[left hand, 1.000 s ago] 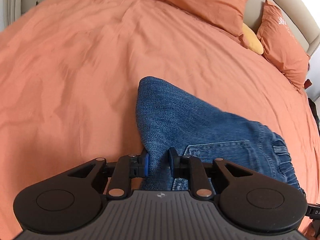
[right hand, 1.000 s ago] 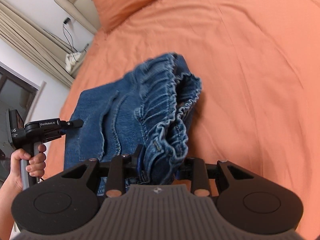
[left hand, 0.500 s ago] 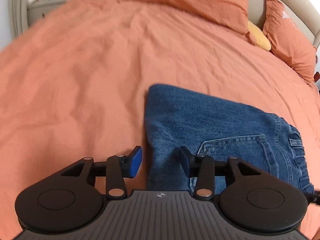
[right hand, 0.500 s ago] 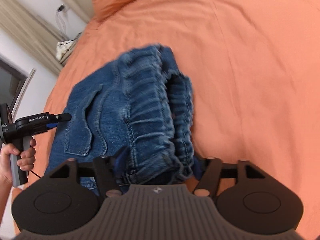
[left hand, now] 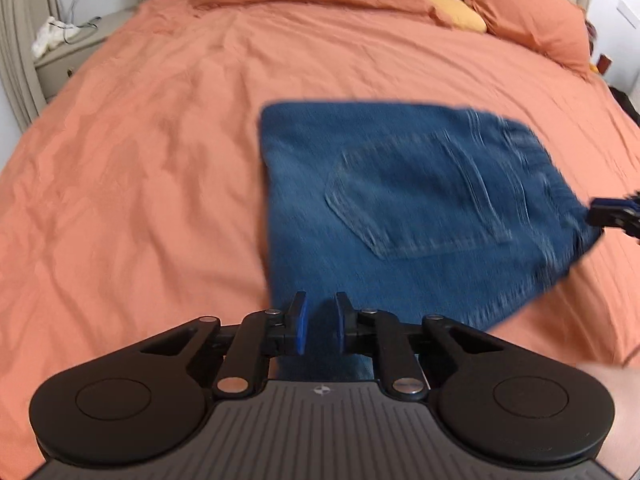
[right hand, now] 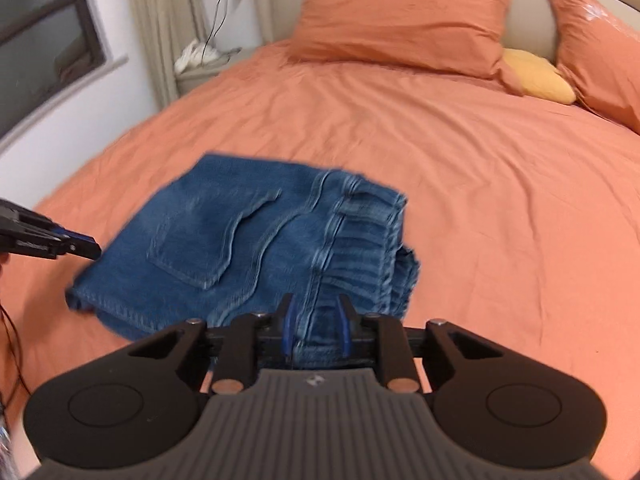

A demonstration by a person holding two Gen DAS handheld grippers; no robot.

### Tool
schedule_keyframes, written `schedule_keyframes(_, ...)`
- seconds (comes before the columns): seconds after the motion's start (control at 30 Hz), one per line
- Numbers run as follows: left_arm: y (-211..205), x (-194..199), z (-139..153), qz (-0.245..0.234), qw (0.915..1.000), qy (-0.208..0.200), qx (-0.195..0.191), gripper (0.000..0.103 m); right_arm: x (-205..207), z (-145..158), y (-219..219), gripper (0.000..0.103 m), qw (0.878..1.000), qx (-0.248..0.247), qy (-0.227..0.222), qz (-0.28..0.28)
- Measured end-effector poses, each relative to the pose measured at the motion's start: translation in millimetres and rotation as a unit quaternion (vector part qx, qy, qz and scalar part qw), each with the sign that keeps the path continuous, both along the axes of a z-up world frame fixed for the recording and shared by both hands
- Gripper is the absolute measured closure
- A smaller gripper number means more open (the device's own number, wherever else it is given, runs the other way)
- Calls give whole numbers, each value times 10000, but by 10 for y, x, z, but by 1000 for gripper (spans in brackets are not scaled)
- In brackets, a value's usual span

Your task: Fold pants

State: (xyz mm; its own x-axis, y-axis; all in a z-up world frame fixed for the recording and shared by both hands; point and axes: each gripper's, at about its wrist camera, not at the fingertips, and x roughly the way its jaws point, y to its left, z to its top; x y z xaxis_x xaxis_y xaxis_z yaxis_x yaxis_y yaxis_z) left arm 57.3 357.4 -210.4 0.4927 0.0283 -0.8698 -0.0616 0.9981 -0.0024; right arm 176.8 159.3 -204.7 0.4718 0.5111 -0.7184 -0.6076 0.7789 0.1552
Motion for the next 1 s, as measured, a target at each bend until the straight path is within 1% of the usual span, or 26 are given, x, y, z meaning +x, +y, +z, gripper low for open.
schedule_keyframes(0.07, -18, -5, -100, -19, 9999, 66, 117, 85, 47, -182, 101, 86, 9997, -222, 120, -51)
schedule_keyframes(0.1, -34, 2, -229, -8, 9996, 172, 217, 85, 72, -272, 110, 87, 9993, -296, 199, -76)
schedule_keyframes(0.13, -21, 18, -266, 23, 9996, 202, 199, 85, 99, -362, 118, 91, 9989, -358, 284, -88)
schedule_keyframes(0.2, -6, 68, -377, 86, 9995, 280, 148, 84, 123, -514, 120, 96, 9978, -572, 308, -98)
schedule_keyframes(0.23, -34, 109, -433, 36, 9991, 324, 254, 84, 151, -548, 152, 96, 9976, -622, 290, -79)
schedule_keyframes(0.3, -124, 200, -456, -3, 9976, 434, 536, 84, 179, -545, 174, 96, 9973, -667, 297, -95)
schedule_keyframes(0.33, -144, 215, -449, -11, 9972, 449, 595, 83, 197, -533, 193, 96, 9970, -699, 307, -92)
schedule_keyframes(0.4, -215, 241, -369, 13, 9956, 414, 843, 82, 225, -480, 188, 96, 9969, -690, 352, -113)
schedule_keyframes(0.43, -240, 246, -315, 38, 9953, 375, 895, 82, 234, -433, 167, 96, 9972, -631, 374, -132)
schedule_keyframes(0.47, -271, 235, -243, 66, 9950, 302, 954, 82, 226, -369, 134, 94, 9977, -551, 372, -148)
schedule_keyframes(0.5, -322, 181, -80, 133, 9945, 63, 1039, 80, 211, -288, 88, 87, 9982, -468, 347, -164)
schedule_keyframes(0.53, -329, 184, -53, 141, 9945, 37, 1041, 74, 182, -195, 33, 73, 9986, -388, 309, -189)
schedule_keyframes(0.57, -398, 97, 184, 223, 9939, -264, 1048, 71, 138, -106, -26, 68, 9990, -301, 263, -215)
schedule_keyframes(0.6, -407, 104, 212, 236, 9937, -293, 1055, 66, 103, 4, -81, 67, 9993, -208, 201, -235)
schedule_keyframes(0.63, -480, 44, 390, 329, 9918, -525, 1115, 61, 64, 123, -141, 66, 9995, -123, 127, -246)
schedule_keyframes(0.67, -539, 7, 526, 410, 9896, -696, 1189, 59, 14, 244, -206, 63, 9996, -63, 55, -270)
schedule_keyframes(0.7, -575, -14, 656, 498, 9869, -875, 1262, 51, -40, 368, -269, 56, 9995, -2, -28, -313)
schedule_keyframes(0.73, -622, -82, 851, 613, 9827, -1118, 1340, 42, -100, 494, -340, 49, 9993, 82, -118, -359)
schedule_keyframes(0.77, -767, -207, 1101, 741, 9756, -1479, 1442, 39, -170, 621, -412, 45, 9988, 172, -206, -398)
schedule_keyframes(0.8, -800, -228, 1132, 754, 9749, -1511, 1454, 31, -254, 752, -482, 38, 9983, 251, -309, -426)
schedule_keyframes(0.83, -893, -300, 1251, 823, 9705, -1690, 1509, 24, -339, 877, -550, 35, 9975, 316, -434, -466)
schedule_keyframes(0.87, -1059, -416, 1425, 969, 9631, -1921, 1619, 22, -441, 995, -630, 35, 9963, 377, -582, -508)
schedule_keyframes(0.9, -1106, -459, 1486, 1030, 9601, -1999, 1662, 17, -546, 1104, -705, 32, 9948, 436, -739, -549)
schedule_keyframes(0.93, -1246, -532, 1593, 1149, 9551, -2108, 1736, 13, -660, 1210, -775, 28, 9928, 495, -901, -614)
schedule_keyframes(1.0, -1493, -655, 1713, 1296, 9496, -2233, 1779, 13, -877, 1378, -932, 27, 9878, 613, -1203, -781)
